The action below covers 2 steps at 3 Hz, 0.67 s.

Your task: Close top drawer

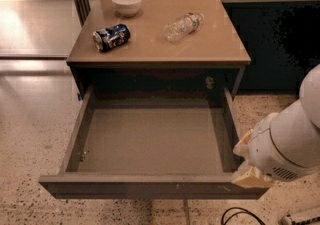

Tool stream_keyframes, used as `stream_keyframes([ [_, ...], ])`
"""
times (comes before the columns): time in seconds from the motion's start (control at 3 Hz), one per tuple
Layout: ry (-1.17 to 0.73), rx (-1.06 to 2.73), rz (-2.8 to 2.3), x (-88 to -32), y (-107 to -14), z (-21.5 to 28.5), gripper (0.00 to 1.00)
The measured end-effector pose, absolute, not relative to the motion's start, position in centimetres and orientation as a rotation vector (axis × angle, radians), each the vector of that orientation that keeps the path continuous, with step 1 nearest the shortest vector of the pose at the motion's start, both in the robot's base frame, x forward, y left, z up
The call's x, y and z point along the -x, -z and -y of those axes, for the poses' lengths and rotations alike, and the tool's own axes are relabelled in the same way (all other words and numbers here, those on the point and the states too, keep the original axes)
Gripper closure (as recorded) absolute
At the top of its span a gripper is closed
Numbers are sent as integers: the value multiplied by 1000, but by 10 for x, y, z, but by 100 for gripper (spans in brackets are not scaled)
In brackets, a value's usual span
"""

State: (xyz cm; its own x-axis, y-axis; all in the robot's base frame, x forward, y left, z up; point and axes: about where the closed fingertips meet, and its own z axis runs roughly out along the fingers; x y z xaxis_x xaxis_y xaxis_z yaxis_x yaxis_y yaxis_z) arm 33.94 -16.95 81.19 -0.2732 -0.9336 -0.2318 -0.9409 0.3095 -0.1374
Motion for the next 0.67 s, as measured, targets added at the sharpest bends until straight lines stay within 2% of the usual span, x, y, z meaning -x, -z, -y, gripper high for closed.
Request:
stream_keyframes([
  [0.67,-39,1702,-2311,-339,-812,169,100],
])
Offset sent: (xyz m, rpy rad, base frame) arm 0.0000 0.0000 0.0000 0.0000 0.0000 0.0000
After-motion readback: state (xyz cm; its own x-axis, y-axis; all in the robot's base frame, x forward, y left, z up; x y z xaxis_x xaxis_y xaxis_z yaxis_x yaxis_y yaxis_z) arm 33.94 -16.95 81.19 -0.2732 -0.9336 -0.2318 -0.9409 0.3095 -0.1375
